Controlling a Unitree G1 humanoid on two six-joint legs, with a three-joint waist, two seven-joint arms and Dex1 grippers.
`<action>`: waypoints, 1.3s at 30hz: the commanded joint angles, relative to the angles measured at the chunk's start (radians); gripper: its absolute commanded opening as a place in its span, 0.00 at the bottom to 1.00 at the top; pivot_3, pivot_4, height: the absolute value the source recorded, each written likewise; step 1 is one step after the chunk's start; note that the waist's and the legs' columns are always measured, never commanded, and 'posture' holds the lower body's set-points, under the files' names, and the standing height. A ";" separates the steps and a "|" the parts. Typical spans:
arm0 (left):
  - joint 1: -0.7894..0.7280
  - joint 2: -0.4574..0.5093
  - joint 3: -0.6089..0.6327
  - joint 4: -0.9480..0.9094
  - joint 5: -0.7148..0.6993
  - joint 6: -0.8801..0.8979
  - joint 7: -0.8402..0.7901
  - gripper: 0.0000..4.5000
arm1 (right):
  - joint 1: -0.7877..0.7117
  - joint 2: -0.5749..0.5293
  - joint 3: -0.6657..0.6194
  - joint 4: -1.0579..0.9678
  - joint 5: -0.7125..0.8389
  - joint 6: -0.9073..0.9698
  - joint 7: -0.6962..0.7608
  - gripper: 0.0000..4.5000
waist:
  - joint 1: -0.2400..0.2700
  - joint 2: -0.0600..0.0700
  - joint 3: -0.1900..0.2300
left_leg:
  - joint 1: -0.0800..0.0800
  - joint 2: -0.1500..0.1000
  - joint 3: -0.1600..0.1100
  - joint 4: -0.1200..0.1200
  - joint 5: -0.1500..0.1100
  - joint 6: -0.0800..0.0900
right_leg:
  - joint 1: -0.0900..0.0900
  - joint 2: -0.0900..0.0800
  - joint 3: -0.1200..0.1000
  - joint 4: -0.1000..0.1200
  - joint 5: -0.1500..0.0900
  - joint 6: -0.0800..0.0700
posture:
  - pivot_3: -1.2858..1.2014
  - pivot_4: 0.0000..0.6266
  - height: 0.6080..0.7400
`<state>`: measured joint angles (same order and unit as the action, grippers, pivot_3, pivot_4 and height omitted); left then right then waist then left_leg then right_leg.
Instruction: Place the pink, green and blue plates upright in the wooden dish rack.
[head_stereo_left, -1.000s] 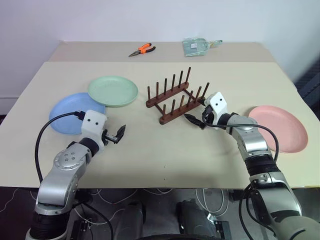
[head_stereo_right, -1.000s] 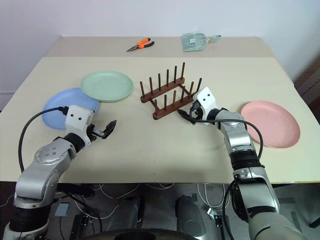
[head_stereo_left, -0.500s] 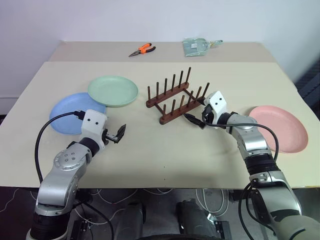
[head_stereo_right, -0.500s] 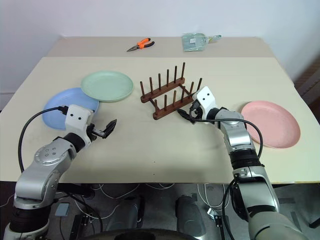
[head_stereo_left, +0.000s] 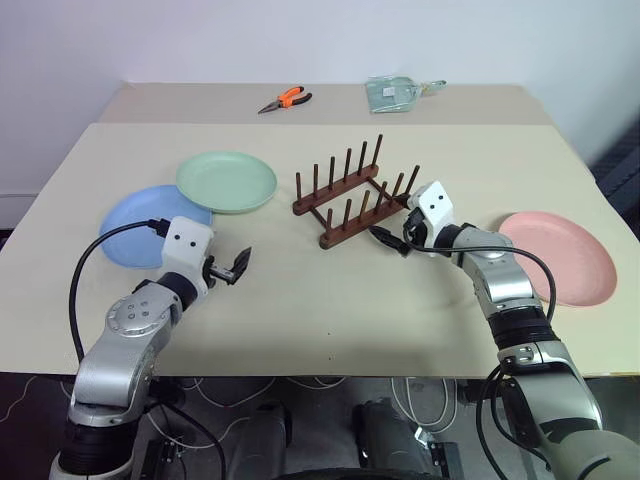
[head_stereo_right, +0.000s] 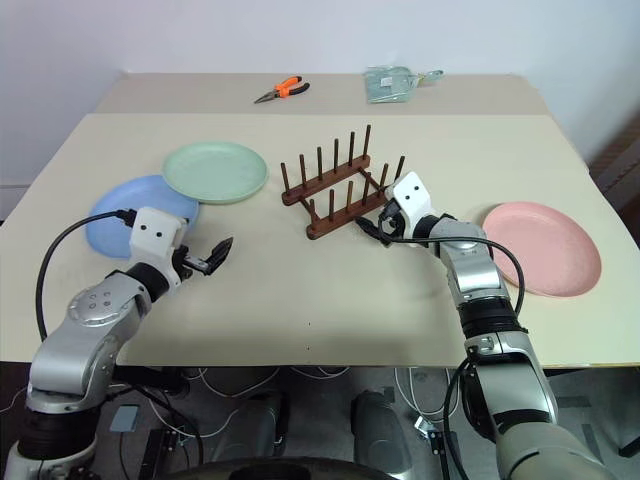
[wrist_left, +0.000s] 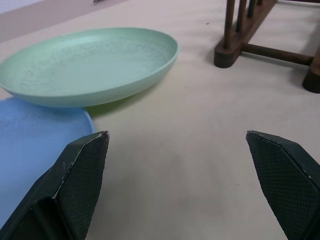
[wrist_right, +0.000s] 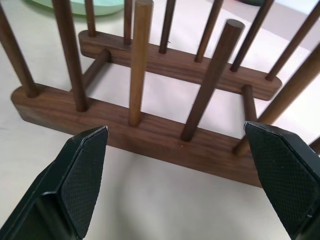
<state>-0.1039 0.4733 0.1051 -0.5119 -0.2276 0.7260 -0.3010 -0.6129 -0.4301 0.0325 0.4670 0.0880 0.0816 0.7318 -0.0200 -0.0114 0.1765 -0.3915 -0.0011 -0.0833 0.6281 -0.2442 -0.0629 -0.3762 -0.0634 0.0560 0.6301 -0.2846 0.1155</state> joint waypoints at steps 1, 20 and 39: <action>-0.013 0.003 0.014 -0.008 0.005 -0.037 -0.007 1.00 | -0.034 -0.001 -0.018 -0.009 -0.002 -0.029 -0.025 0.98 | 0.000 0.000 0.000 | 0.000 0.000 0.000 0.000 0.000 0.000 | 0.000 0.000 0.000 0.000 0.000 0.000 | 0.52 0.24 1.00; -0.195 0.045 -0.130 0.204 -0.034 -0.104 -0.249 1.00 | 0.150 -0.056 -0.103 -0.242 0.069 0.066 -0.089 0.98 | 0.001 0.000 0.000 | 0.000 0.000 0.000 -0.001 0.000 0.000 | 0.000 0.000 0.000 0.000 0.000 0.000 | 0.52 0.24 1.00; -0.548 -0.248 -0.386 0.961 0.128 -0.429 -0.437 1.00 | 0.413 -0.094 -0.098 -0.676 0.102 0.259 -0.129 0.98 | 0.011 0.000 0.000 | 0.000 -0.001 -0.001 0.002 0.000 0.000 | 0.002 0.000 -0.001 -0.001 0.000 0.001 | 0.52 0.24 1.00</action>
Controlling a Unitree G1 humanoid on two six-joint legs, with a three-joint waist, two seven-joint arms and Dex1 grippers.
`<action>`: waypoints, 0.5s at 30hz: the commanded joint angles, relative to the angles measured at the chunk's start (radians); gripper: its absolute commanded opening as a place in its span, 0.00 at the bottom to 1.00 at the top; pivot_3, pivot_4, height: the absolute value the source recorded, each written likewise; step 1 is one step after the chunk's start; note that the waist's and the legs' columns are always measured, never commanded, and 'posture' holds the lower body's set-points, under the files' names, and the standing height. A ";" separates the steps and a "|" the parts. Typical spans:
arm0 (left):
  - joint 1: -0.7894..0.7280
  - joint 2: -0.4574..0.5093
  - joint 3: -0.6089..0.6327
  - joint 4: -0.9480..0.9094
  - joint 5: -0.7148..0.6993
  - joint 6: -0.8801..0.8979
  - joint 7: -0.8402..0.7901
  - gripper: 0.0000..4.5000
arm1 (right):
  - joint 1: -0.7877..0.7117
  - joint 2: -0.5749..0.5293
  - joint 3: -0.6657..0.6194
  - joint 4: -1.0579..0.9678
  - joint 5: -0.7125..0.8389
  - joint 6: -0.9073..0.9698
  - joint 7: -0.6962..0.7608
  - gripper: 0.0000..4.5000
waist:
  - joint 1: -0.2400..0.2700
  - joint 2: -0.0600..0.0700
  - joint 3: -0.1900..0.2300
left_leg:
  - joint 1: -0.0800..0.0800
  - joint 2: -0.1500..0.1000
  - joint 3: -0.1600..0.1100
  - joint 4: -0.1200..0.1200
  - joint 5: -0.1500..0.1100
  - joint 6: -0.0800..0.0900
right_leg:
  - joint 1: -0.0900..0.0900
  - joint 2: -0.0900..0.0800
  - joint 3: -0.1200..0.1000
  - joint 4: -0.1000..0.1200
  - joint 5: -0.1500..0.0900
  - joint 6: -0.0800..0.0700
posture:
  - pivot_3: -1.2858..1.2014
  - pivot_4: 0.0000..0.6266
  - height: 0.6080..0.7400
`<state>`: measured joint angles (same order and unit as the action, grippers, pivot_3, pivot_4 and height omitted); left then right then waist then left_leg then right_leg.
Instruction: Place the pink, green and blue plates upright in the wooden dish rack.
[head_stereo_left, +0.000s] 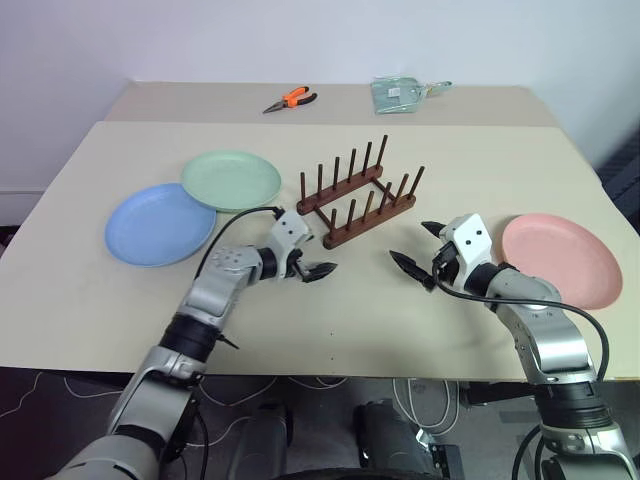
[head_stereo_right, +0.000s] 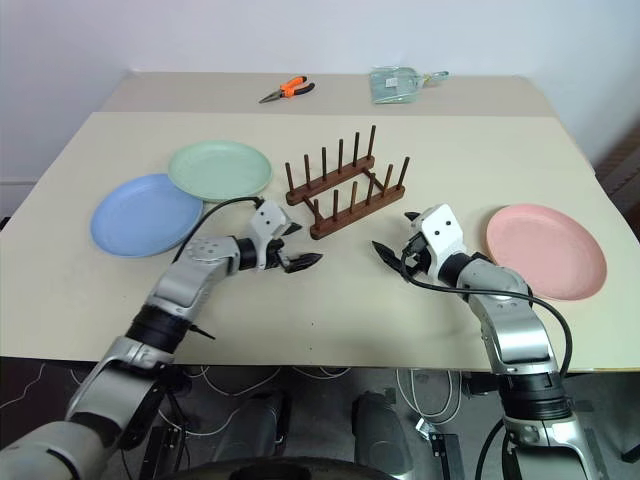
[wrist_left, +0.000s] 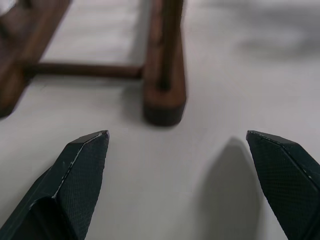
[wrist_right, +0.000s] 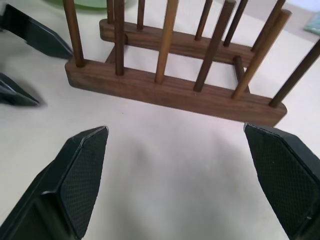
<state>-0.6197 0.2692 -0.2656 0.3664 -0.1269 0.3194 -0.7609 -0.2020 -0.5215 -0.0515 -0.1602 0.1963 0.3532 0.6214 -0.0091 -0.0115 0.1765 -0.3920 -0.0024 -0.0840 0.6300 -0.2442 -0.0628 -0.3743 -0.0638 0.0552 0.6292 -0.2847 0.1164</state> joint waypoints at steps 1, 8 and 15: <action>-0.045 -0.060 -0.010 0.115 0.037 -0.031 0.035 1.00 | 0.005 -0.004 -0.014 -0.053 -0.007 -0.013 -0.022 0.98 | -0.001 0.000 0.000 | 0.000 0.000 0.000 0.000 0.000 0.000 | 0.000 0.000 0.000 0.000 0.000 0.000 | 0.52 0.24 1.00; -0.068 -0.123 0.026 0.207 0.059 -0.085 0.079 0.59 | 0.013 -0.009 -0.021 -0.047 -0.022 -0.027 -0.041 1.00 | -0.005 0.000 0.000 | 0.001 0.000 -0.001 0.000 0.000 0.000 | 0.000 0.000 0.000 0.001 0.000 0.001 | 0.52 0.24 1.00; -0.051 -0.108 0.039 0.167 0.062 -0.142 0.033 0.17 | 0.049 -0.031 -0.031 -0.069 -0.037 -0.026 -0.049 1.00 | -0.005 0.000 0.000 | 0.001 0.000 -0.001 -0.001 0.000 0.000 | 0.000 0.000 0.000 0.001 0.000 0.001 | 0.52 0.24 1.00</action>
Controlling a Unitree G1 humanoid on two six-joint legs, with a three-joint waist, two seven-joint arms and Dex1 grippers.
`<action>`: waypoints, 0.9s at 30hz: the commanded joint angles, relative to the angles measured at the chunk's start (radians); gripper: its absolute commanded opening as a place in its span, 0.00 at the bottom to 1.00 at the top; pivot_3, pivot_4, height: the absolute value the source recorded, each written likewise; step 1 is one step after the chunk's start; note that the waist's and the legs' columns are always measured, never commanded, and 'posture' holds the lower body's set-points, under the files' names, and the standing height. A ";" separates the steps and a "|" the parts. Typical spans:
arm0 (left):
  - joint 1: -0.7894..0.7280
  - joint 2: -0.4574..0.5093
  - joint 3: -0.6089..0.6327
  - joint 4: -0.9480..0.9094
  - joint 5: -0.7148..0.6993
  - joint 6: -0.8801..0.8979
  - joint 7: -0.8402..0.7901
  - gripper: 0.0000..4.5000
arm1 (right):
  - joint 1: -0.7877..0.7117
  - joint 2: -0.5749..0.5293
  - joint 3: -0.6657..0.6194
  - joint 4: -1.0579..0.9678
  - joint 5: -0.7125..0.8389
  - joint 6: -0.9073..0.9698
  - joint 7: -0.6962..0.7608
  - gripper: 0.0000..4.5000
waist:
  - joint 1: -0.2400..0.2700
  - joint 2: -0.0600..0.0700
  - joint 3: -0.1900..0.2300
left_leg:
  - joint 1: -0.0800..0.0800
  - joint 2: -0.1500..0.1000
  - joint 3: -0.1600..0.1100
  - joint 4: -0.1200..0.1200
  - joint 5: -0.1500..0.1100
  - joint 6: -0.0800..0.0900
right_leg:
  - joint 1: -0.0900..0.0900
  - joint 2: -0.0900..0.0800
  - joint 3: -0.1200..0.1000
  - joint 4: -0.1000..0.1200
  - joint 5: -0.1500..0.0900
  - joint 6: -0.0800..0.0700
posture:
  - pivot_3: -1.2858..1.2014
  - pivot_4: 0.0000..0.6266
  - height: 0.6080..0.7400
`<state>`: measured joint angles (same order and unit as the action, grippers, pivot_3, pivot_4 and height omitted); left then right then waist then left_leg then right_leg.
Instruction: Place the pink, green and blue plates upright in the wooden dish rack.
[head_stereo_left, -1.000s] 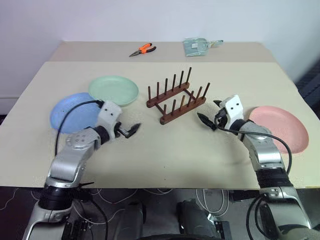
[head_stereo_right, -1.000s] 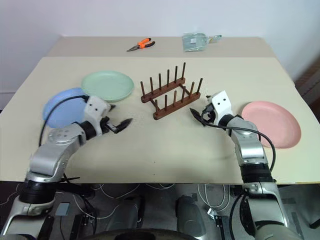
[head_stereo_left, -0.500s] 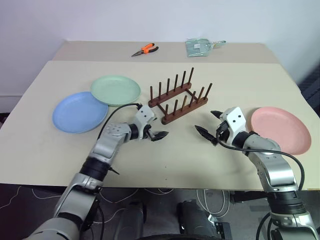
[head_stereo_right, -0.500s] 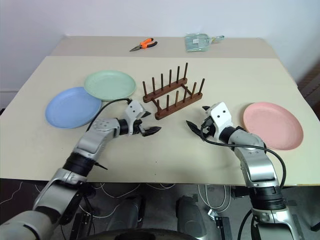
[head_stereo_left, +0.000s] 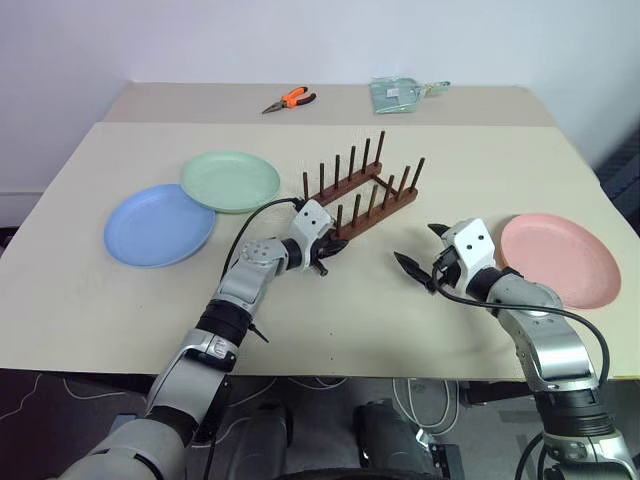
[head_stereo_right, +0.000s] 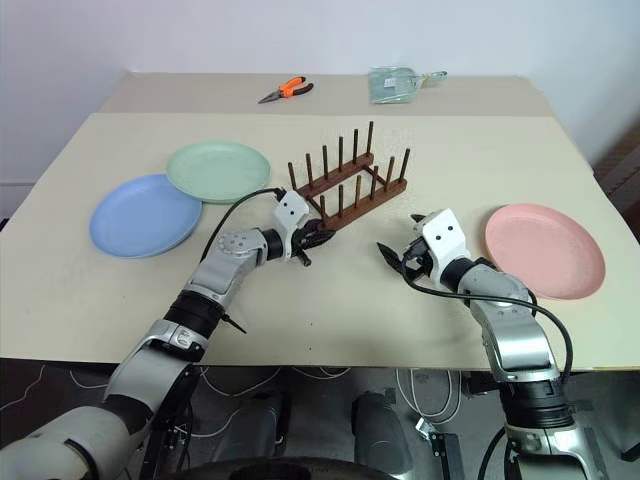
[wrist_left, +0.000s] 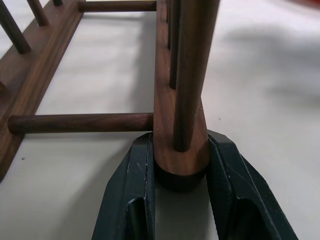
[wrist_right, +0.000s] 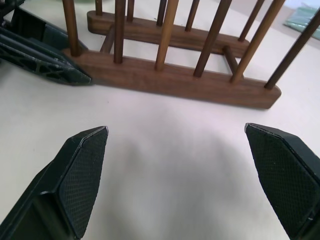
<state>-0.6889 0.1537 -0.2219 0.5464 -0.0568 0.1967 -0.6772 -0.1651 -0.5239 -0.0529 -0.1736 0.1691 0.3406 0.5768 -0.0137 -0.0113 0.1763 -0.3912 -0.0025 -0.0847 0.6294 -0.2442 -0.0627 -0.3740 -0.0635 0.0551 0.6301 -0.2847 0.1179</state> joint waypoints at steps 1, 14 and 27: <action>0.018 0.017 -0.006 -0.022 -0.012 -0.037 -0.078 0.17 | 0.022 -0.042 -0.032 -0.059 -0.018 -0.017 -0.002 1.00 | 0.000 0.000 0.000 | 0.000 0.000 0.000 0.000 0.000 0.000 | 0.000 0.000 0.000 0.000 0.000 0.000 | 0.52 0.24 1.00; -0.033 0.194 -0.088 -0.052 -0.036 -0.157 -0.562 0.41 | 0.202 -0.122 -0.140 -0.164 -0.010 0.013 0.000 1.00 | -0.004 0.000 0.000 | -0.001 0.000 0.001 -0.001 0.000 0.000 | -0.001 0.000 0.000 0.000 0.000 -0.001 | 0.52 0.24 1.00; 0.151 0.303 -0.037 -0.180 0.017 -0.105 -0.411 0.93 | 0.327 -0.193 -0.213 -0.217 0.051 0.074 0.092 0.80 | -0.008 0.000 0.000 | 0.001 0.001 0.000 0.000 0.000 0.000 | 0.000 0.001 0.000 0.000 0.000 -0.001 | 0.52 0.24 1.00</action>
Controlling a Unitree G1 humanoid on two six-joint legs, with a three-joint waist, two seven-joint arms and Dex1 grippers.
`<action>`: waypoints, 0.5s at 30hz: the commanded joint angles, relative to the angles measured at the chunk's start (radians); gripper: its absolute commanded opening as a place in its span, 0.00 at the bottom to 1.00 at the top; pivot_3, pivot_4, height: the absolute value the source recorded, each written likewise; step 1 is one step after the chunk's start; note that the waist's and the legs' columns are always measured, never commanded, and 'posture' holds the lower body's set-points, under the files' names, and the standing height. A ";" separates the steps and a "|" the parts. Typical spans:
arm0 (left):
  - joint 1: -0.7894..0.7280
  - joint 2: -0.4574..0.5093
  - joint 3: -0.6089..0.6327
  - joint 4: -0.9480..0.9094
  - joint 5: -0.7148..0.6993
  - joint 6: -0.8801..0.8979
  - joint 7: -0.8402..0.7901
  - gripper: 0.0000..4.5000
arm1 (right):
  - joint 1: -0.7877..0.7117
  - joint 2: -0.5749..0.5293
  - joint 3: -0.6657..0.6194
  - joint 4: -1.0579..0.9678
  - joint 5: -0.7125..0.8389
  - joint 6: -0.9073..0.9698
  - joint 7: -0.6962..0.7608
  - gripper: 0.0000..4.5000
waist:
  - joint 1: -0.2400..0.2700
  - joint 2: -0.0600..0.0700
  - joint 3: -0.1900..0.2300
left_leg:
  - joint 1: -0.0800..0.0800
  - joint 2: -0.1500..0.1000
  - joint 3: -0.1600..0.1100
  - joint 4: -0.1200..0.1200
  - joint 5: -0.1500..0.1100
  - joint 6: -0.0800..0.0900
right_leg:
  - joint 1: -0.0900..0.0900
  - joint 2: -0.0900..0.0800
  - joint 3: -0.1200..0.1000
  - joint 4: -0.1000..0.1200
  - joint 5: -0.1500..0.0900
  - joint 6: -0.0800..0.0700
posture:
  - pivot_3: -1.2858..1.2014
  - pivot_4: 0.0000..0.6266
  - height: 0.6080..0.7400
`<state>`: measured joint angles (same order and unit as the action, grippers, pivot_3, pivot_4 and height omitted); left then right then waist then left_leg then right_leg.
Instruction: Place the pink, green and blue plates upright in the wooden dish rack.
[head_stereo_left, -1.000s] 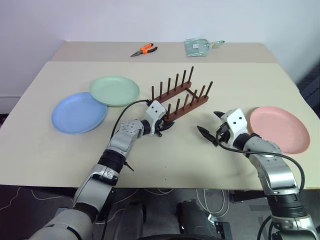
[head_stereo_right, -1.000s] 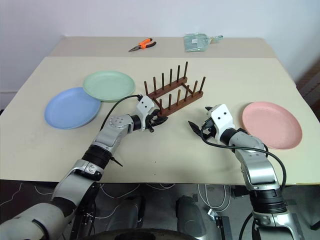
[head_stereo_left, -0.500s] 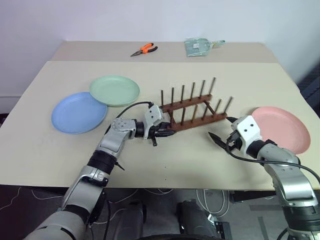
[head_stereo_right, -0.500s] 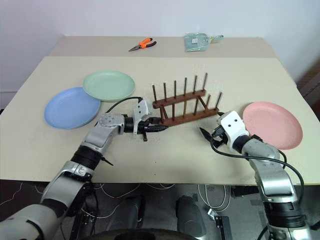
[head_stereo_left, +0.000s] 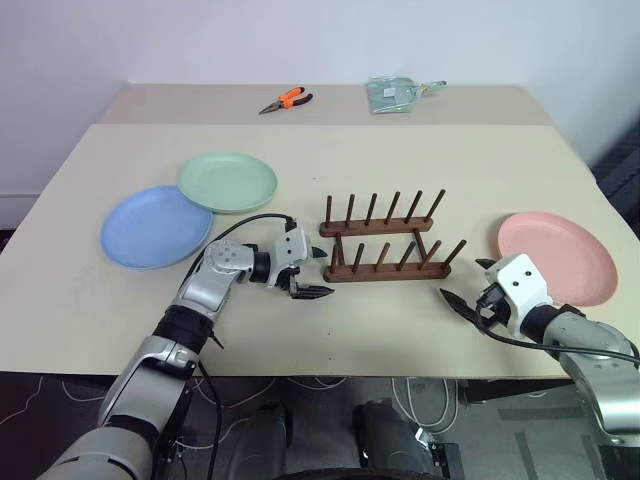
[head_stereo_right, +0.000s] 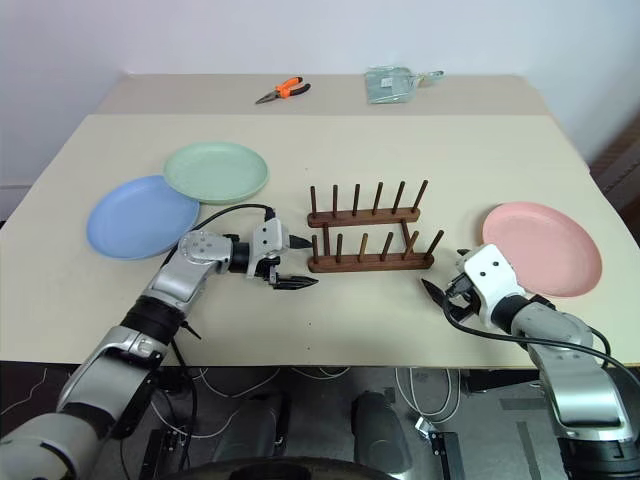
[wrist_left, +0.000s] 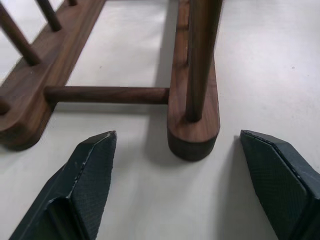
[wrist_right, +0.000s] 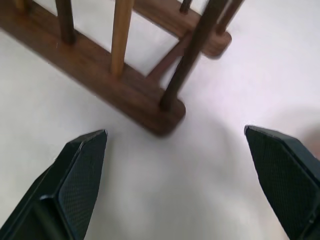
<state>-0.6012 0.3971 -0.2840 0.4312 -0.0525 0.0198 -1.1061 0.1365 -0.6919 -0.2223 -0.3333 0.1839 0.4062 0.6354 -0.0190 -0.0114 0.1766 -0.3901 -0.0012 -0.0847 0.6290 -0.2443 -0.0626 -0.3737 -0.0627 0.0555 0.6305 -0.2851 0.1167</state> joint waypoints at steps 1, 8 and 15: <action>0.098 0.079 0.044 -0.122 -0.014 0.123 0.017 0.88 | 0.040 -0.031 -0.048 -0.068 0.048 0.018 0.049 0.71 | -0.005 0.001 -0.001 | 0.000 0.000 0.000 0.000 0.000 0.000 | 0.000 0.000 0.000 0.000 0.000 -0.001 | 0.52 0.24 1.00; 0.209 0.057 -0.015 -0.399 -0.076 0.341 0.036 0.30 | 0.018 -0.011 0.051 -0.095 0.022 0.035 0.044 0.01 | 0.005 0.001 -0.001 | 0.001 0.001 0.001 0.001 0.000 0.000 | 0.001 0.000 0.000 0.000 -0.002 -0.003 | 0.52 0.24 1.00; 0.179 -0.073 -0.068 -0.267 0.067 0.277 0.274 0.30 | -0.086 0.043 0.178 0.041 -0.143 -0.013 -0.104 0.01 | 0.027 0.001 -0.001 | -0.001 -0.001 0.001 0.003 0.000 0.000 | 0.002 -0.002 0.000 -0.002 -0.002 -0.003 | 0.52 0.24 1.00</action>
<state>-0.4237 0.3313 -0.3247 0.0979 -0.0547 0.3071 -0.9115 0.0680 -0.6593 -0.0455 -0.3136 0.0781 0.4113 0.5738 0.0081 -0.0108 0.1754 -0.3903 -0.0024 -0.0841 0.6321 -0.2443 -0.0626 -0.3718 -0.0645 0.0555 0.6290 -0.2868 0.1133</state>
